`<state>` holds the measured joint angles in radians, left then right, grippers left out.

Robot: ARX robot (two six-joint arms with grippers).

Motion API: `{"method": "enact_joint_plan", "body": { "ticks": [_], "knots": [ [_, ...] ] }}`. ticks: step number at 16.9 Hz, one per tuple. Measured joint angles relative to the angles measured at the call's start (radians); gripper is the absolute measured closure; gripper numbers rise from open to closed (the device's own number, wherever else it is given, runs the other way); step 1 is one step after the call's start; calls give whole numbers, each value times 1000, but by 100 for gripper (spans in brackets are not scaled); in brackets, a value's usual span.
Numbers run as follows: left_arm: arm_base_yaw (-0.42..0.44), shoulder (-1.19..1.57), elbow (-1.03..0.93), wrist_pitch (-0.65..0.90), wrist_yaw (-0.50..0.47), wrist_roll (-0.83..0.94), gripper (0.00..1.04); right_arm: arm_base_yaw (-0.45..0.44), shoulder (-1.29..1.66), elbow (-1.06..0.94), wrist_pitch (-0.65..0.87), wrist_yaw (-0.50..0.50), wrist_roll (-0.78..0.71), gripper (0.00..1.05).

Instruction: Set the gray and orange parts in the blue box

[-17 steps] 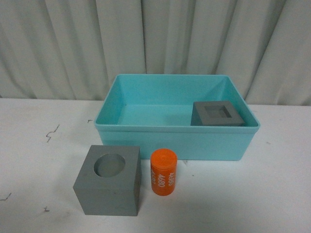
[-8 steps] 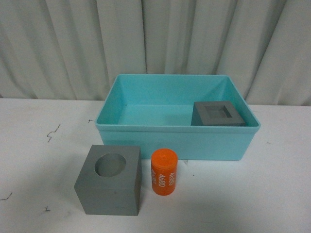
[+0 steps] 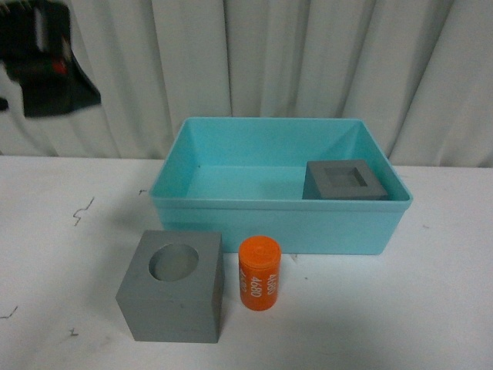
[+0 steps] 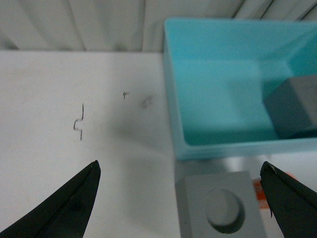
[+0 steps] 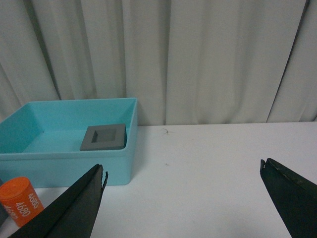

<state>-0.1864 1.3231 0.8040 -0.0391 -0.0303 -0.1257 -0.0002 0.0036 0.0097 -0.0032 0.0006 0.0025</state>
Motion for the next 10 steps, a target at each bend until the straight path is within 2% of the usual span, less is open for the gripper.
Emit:
{"method": "enact_joint_plan", "body": {
  "ticks": [10],
  "knots": [
    [-79, 292, -67, 100, -135, -40, 7, 0, 0, 0, 0, 0, 0, 6]
  ]
}}
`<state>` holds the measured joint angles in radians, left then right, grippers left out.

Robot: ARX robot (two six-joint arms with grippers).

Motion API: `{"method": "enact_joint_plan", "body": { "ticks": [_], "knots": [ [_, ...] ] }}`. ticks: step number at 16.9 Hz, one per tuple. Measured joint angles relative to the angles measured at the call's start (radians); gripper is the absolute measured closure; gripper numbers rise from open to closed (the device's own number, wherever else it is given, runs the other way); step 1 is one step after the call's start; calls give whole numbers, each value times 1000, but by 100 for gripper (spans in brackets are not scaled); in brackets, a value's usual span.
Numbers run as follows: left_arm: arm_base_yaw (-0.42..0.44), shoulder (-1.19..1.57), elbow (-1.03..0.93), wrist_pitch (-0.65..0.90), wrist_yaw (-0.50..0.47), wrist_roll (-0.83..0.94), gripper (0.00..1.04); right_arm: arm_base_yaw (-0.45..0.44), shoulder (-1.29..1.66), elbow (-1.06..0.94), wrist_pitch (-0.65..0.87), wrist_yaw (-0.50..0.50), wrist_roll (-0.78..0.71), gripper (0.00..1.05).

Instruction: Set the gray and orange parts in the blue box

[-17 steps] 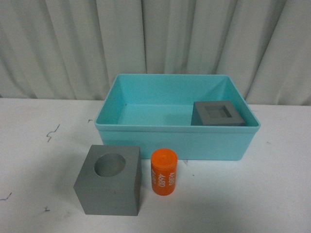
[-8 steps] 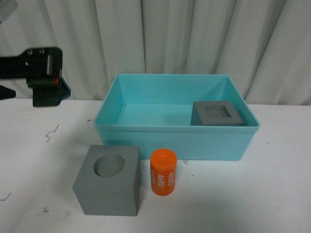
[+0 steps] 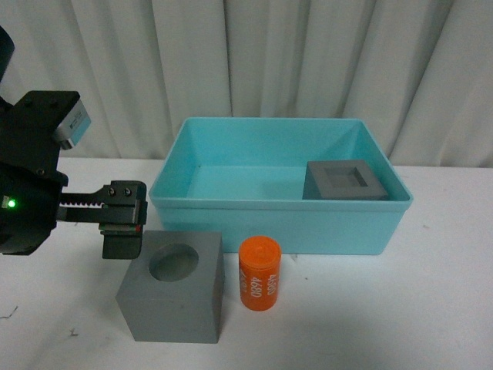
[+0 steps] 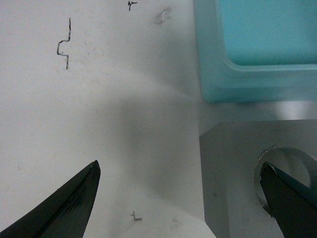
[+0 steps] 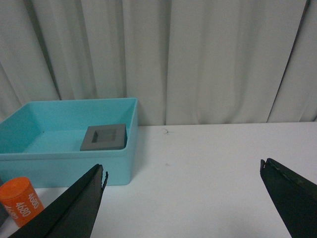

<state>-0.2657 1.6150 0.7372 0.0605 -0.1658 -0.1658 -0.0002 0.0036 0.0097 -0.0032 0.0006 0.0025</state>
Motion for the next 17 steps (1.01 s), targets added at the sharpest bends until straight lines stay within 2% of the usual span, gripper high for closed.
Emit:
{"method": "enact_joint_plan", "body": {
  "ticks": [7, 15, 17],
  "knots": [
    [-53, 101, 34, -5, 16, -64, 7, 0, 0, 0, 0, 0, 0, 6],
    [-80, 172, 90, -75, 24, -36, 8, 0, 0, 0, 0, 0, 0, 6],
    [-98, 181, 101, -76, 28, -21, 64, 0, 0, 0, 0, 0, 0, 6]
  ]
}}
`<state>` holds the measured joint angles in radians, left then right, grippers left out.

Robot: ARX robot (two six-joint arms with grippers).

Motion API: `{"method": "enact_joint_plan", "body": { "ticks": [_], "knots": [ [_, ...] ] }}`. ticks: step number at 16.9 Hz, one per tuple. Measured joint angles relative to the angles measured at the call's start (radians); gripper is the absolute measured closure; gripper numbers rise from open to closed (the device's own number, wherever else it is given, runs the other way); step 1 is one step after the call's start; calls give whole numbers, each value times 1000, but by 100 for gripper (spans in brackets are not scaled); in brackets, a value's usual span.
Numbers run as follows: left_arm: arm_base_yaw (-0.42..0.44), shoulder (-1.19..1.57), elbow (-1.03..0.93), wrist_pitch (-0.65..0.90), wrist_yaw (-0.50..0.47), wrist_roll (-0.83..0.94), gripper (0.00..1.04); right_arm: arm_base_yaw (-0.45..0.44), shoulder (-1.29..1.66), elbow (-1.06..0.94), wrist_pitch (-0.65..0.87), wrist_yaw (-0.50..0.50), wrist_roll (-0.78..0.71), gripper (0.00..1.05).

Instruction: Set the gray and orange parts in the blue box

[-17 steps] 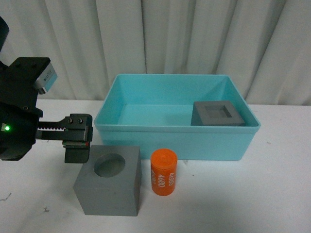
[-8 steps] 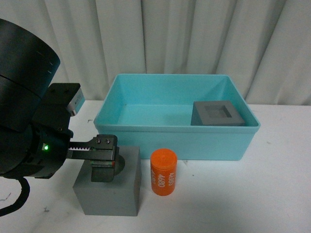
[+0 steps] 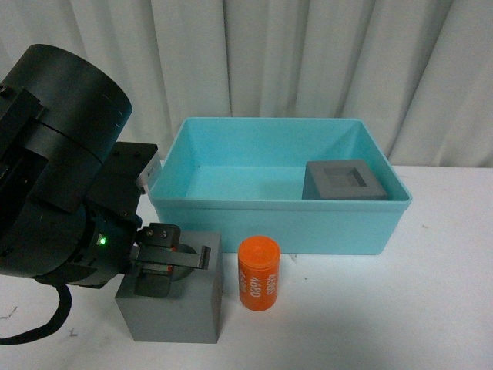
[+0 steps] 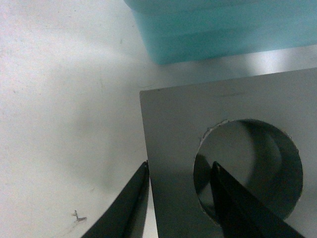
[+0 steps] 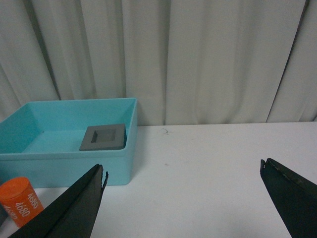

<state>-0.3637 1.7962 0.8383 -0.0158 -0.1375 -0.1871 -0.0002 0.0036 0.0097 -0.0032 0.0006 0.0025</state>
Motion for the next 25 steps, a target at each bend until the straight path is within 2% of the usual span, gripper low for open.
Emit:
{"method": "enact_joint_plan", "body": {
  "ticks": [3, 13, 17, 20, 22, 25],
  "knots": [
    [18, -8, 3, -12, 9, 11, 84, 0, 0, 0, 0, 0, 0, 6],
    [82, -189, -23, -124, 7, 92, 85, 0, 0, 0, 0, 0, 0, 6],
    [117, -377, 33, -257, 43, 120, 85, 0, 0, 0, 0, 0, 0, 6],
    [56, -378, 191, -299, 45, 116, 85, 0, 0, 0, 0, 0, 0, 6],
    [-60, -127, 471, -378, 63, 88, 85, 0, 0, 0, 0, 0, 0, 6],
    [-108, 22, 629, -423, 44, 82, 85, 0, 0, 0, 0, 0, 0, 6]
  ]
}}
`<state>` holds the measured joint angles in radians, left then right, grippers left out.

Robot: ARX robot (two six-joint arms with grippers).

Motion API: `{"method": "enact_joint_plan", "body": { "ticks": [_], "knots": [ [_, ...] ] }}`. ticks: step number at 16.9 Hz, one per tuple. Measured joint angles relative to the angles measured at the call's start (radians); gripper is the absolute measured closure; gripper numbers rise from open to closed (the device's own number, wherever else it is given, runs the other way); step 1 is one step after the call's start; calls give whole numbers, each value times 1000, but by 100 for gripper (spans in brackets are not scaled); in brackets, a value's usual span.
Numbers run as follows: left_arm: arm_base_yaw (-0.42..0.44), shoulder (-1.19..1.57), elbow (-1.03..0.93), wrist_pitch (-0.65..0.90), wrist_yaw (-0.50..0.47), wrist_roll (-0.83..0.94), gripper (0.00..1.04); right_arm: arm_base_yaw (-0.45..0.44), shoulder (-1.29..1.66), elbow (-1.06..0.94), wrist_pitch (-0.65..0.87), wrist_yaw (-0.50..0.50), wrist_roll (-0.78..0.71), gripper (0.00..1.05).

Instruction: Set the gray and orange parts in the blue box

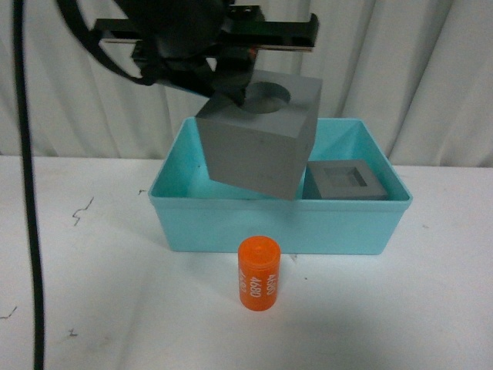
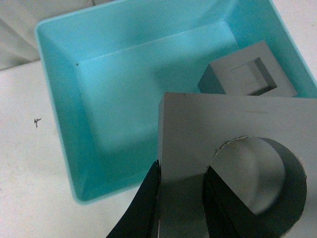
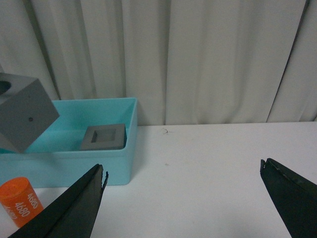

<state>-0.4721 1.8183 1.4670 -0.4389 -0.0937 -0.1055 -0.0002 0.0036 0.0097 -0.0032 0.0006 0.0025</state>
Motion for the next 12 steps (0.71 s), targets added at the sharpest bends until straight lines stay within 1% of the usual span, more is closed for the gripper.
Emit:
{"method": "enact_joint_plan", "body": {
  "ticks": [3, 5, 8, 12],
  "knots": [
    [-24, 108, 137, -34, -10, -22, 85, 0, 0, 0, 0, 0, 0, 6],
    [-25, 167, 211, -74, -13, -43, 85, 0, 0, 0, 0, 0, 0, 6],
    [15, 257, 309, -131, -38, -93, 85, 0, 0, 0, 0, 0, 0, 6],
    [69, 312, 362, -162, -68, -144, 85, 0, 0, 0, 0, 0, 0, 6]
  ]
}}
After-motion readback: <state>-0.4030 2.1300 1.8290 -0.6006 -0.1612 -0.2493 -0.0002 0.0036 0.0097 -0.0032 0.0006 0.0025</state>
